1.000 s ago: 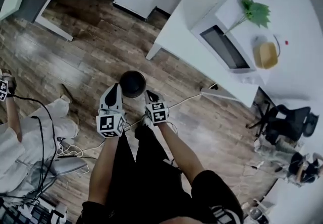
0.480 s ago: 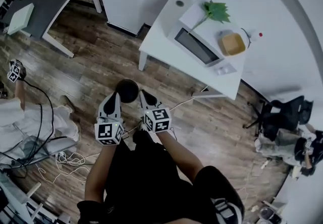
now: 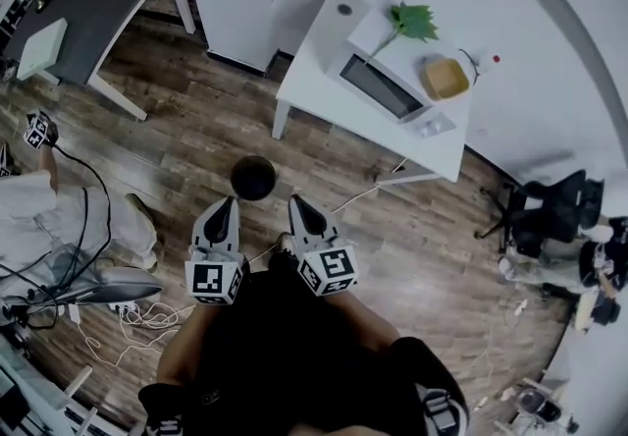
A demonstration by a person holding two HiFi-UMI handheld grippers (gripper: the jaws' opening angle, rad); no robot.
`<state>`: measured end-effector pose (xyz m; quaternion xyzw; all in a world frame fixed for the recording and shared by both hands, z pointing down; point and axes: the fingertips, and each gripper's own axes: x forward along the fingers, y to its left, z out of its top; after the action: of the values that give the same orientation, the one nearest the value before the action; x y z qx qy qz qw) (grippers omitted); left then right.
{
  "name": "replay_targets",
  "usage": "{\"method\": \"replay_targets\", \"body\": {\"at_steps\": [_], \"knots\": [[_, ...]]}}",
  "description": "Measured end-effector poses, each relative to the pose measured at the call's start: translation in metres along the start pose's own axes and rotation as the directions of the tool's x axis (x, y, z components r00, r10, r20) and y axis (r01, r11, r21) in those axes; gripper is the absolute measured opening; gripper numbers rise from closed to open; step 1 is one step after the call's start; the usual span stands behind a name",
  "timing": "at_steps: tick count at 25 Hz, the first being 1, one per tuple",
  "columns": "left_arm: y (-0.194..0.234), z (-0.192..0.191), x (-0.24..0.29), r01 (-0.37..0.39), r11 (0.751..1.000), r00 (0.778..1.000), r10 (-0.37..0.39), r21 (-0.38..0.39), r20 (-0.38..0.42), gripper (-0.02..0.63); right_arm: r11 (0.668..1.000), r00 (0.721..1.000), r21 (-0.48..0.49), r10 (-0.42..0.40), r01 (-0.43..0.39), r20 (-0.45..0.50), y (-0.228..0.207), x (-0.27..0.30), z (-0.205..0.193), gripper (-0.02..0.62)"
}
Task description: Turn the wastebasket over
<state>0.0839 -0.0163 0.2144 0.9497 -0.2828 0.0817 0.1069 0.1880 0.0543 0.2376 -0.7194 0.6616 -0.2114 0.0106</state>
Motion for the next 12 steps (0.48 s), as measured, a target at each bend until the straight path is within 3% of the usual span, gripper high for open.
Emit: {"method": "replay_targets", "body": {"at_steps": [6, 12], "knots": [[-0.008, -0.004, -0.009, 0.050, 0.999, 0.999, -0.050, -0.005, 0.016, 0.035, 1.000, 1.000, -0.001, -0.011, 0.011, 0.004, 0.015, -0.009, -0.004, 0.032], [-0.010, 0.002, -0.007, 0.084, 0.995, 0.996, -0.086, 0.043, 0.034, 0.035, 1.000, 1.000, 0.000, 0.001, -0.001, 0.000, 0.019, -0.010, -0.009, 0.032]]}}
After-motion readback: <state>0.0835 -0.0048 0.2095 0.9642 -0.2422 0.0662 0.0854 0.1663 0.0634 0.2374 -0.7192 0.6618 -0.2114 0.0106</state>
